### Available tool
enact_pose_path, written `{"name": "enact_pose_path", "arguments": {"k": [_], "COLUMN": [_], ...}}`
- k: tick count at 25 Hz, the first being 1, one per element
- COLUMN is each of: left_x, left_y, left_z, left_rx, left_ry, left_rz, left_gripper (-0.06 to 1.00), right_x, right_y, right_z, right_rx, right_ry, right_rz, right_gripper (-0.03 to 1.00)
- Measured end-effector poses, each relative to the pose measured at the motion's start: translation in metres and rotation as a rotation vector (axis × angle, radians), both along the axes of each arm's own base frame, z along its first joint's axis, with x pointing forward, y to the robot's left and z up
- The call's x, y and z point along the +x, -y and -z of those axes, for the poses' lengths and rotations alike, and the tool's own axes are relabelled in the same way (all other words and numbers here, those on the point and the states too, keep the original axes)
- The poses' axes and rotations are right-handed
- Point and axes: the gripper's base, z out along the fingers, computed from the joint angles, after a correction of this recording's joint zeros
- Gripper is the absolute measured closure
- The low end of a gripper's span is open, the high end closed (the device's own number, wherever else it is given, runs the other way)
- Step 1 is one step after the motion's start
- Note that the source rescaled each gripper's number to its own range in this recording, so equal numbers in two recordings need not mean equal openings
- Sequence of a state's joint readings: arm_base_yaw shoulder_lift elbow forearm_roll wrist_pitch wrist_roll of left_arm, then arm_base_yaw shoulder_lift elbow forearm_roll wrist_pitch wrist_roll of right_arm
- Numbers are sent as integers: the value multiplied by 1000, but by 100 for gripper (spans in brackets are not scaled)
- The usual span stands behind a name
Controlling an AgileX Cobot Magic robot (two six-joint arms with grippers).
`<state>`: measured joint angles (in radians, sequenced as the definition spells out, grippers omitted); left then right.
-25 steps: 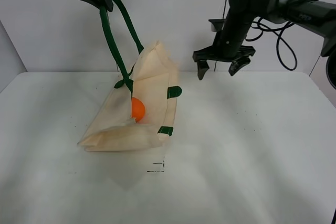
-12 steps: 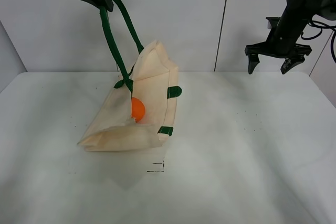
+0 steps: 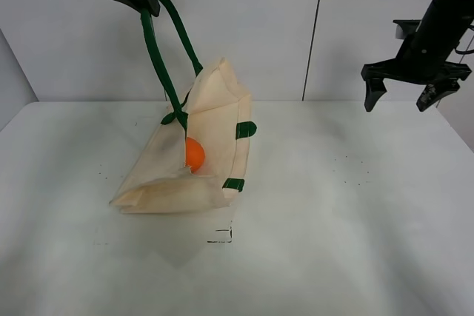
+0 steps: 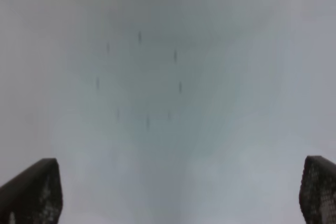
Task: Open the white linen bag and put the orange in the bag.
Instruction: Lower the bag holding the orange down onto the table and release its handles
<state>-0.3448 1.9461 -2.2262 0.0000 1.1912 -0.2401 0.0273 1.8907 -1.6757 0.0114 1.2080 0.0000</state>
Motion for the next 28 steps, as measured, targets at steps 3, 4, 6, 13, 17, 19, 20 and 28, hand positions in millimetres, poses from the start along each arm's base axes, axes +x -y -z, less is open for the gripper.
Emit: {"name": "enact_pose_path", "arguments": {"k": [3, 4, 6, 13, 17, 19, 20, 28], "left_x": [0, 0, 0, 0, 0, 0, 0, 0], "left_y": [0, 0, 0, 0, 0, 0, 0, 0], "left_z": [0, 0, 0, 0, 0, 0, 0, 0], "left_rx": [0, 0, 0, 1, 1, 1, 1, 2], "left_ry": [0, 0, 0, 0, 0, 0, 0, 1], "left_rz": [0, 0, 0, 1, 1, 1, 1, 2], "left_gripper": [94, 94, 94, 94, 94, 94, 94, 94], "right_x": [-47, -64, -101, -225, -283, -305, -316, -375], "right_y": [1, 2, 3, 6, 8, 8, 9, 11], "right_z": [-9, -15, -19, -10, 2, 7, 9, 3], "right_rx": [-1, -1, -1, 1, 1, 3, 3, 7], "right_ry": [-29, -25, -32, -1, 155, 265, 328, 727], "right_rz": [0, 0, 0, 0, -11, -12, -14, -15], "right_gripper": [-3, -3, -3, -3, -3, -3, -3, -3]}}
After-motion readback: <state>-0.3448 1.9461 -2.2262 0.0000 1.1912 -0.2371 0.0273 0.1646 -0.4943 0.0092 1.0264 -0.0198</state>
